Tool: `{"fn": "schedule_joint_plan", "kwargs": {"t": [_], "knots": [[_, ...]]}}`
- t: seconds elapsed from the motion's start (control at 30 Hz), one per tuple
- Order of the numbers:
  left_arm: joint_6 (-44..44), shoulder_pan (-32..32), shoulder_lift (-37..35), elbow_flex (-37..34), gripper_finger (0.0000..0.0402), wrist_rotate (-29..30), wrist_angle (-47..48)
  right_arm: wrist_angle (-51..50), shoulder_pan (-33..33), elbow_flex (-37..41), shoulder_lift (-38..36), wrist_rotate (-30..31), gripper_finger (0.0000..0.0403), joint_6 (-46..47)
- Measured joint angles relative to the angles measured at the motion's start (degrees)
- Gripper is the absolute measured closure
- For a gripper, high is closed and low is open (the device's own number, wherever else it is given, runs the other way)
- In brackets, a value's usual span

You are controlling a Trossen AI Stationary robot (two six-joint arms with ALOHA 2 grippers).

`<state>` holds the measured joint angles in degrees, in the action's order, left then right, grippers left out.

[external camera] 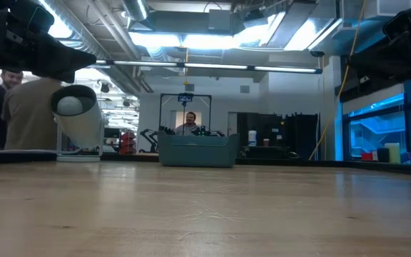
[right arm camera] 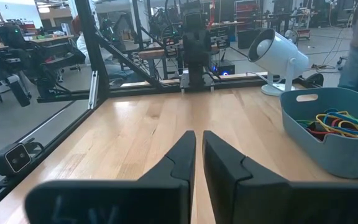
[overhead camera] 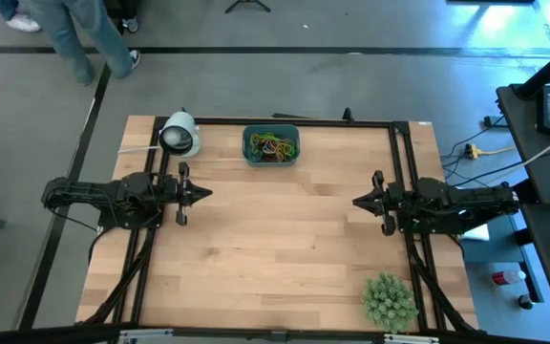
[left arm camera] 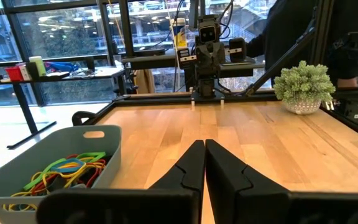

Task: Pick and place rubber bands into bin
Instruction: Return to Home Position

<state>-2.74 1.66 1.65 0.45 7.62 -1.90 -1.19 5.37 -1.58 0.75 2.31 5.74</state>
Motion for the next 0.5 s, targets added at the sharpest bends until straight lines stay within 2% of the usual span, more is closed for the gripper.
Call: {"fn": "schedule_joint_plan", "kwargs": {"t": [0.5], "knots": [[0.0,0.0,0.0,0.0,0.0392,0.0,0.0,0.0,0.0,0.0,0.0,0.0,0.0368,0.0]]}}
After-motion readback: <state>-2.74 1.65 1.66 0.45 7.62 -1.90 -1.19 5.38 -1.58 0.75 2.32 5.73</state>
